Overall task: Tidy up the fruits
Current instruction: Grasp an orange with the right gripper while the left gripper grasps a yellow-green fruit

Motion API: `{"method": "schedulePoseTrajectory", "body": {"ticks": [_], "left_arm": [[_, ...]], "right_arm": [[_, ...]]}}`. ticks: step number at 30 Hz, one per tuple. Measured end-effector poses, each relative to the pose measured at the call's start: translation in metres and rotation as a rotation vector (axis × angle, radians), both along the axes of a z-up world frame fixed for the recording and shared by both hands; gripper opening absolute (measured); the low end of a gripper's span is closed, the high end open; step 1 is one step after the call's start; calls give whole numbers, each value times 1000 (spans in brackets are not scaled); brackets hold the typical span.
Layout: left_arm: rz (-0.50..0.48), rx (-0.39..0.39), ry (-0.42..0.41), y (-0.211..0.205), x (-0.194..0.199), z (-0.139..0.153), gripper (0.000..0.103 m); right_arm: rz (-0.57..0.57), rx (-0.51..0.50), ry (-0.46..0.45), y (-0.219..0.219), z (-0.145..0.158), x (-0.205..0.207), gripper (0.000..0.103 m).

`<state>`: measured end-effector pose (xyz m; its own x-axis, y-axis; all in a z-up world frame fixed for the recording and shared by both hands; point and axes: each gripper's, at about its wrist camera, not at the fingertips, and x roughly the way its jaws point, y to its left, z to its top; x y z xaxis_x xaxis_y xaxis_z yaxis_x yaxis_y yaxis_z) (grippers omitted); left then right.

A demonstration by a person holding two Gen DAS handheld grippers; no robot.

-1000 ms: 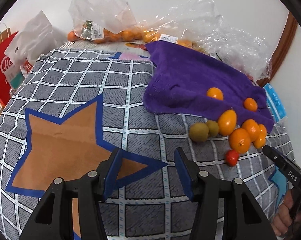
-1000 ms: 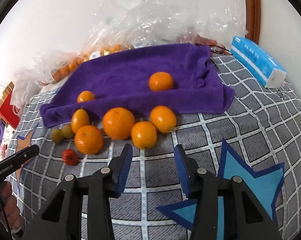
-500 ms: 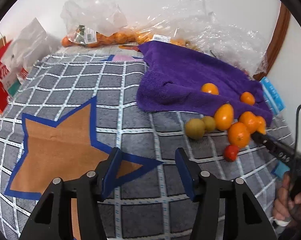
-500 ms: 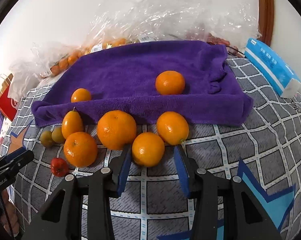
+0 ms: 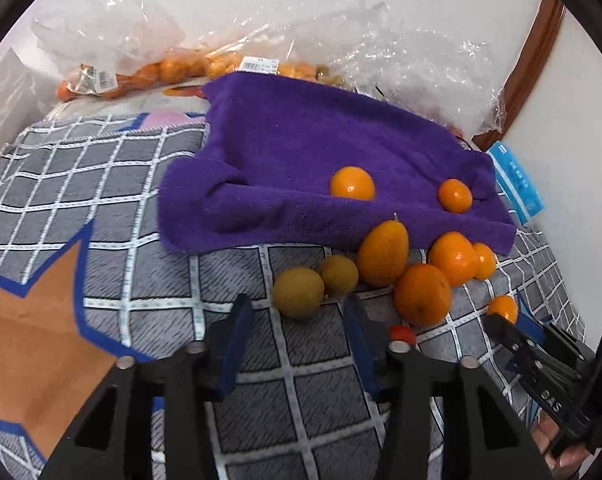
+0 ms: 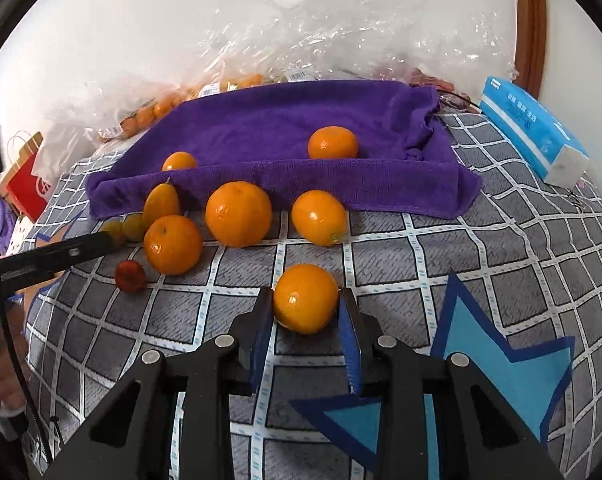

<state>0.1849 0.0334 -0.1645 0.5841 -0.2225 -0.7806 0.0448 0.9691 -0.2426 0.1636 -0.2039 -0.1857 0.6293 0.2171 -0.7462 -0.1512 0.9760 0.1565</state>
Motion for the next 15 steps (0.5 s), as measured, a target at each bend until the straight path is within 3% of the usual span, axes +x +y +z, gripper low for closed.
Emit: {"method": "schedulePoseTrajectory", "body": {"ticks": [2,8,15], "left_arm": [[-4,6,-21,-1,0,0,27],[-4,-17,-75,1,-6,-5,27],[8,-34,-75,3,-3,-6,28]], "right_arm": [[4,2,1,0,-1,0,32],[11,-20,0,5,-1,4,32],[20,-23,8,6,-2,7,32]]}}
